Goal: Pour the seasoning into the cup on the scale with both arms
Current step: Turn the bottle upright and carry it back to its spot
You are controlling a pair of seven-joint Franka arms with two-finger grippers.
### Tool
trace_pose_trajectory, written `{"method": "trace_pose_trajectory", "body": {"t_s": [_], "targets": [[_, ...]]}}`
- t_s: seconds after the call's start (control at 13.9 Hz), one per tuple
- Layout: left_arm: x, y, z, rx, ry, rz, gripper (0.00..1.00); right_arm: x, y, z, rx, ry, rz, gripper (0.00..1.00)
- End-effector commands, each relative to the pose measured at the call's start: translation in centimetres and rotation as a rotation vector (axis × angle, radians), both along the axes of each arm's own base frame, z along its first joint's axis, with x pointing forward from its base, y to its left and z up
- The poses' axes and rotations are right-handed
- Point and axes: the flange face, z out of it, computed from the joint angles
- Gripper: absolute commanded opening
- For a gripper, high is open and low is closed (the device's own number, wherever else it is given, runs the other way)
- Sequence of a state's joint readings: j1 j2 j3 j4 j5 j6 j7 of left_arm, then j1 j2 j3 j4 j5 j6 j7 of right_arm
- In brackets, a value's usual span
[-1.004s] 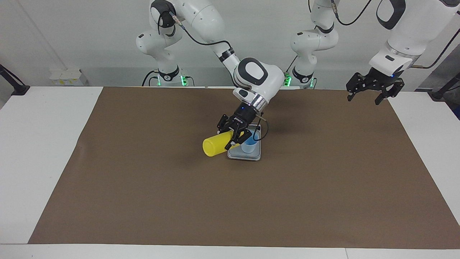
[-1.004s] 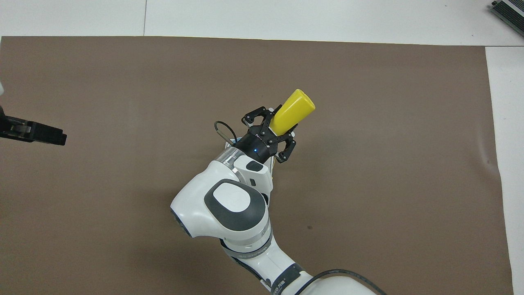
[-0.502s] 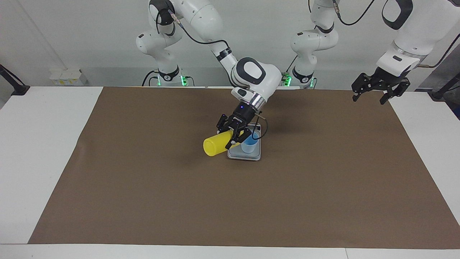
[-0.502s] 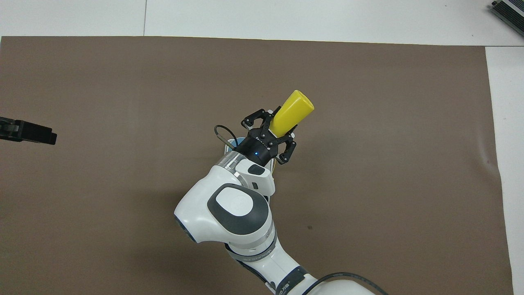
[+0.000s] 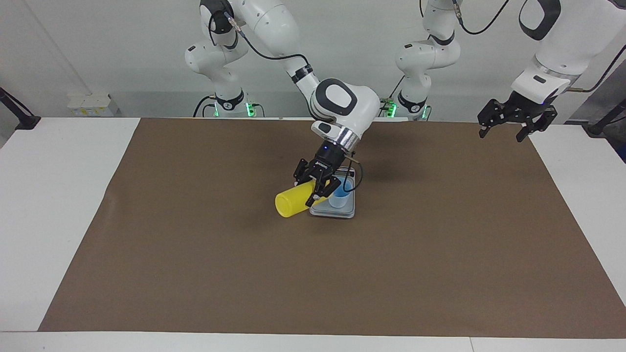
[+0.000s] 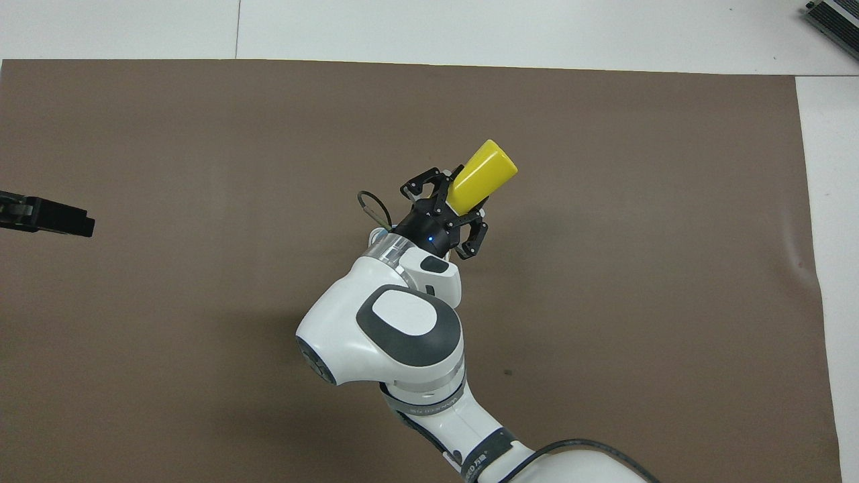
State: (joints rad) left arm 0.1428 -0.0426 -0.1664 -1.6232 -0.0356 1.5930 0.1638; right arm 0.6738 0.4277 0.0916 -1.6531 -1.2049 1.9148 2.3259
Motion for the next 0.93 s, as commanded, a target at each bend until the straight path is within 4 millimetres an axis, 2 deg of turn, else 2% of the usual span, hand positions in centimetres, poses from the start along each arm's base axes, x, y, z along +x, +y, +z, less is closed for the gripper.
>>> {"method": "trace_pose_trajectory", "body": {"t_s": [0.0,0.14,0.36,0.57,0.86], "targets": [[-0.8,0.1,0.2,-0.008,-0.005,0.013,1.00,0.7,-2.3,4.7,0.209,0.032,-0.045,0.00],[-0.8,0.1,0.2,-0.008,-0.005,0.013,1.00,1.1,-4.0,6.2,0.326,0.081,-0.131,0.00],[-0.8,0.1,0.3,-0.008,-0.007,0.013,1.00,1.9,-6.5,7.0,0.490,0.188,-0.262,0.00],[-0.8,0.1,0.2,-0.008,-0.005,0.013,1.00,3.1,-10.0,7.9,0.634,0.306,-0.362,0.00],[-0.7,0.1,0.3,-0.008,-0.014,0.016,1.00,4.4,-14.6,6.6,0.774,0.514,-0.421,0.00]]}}
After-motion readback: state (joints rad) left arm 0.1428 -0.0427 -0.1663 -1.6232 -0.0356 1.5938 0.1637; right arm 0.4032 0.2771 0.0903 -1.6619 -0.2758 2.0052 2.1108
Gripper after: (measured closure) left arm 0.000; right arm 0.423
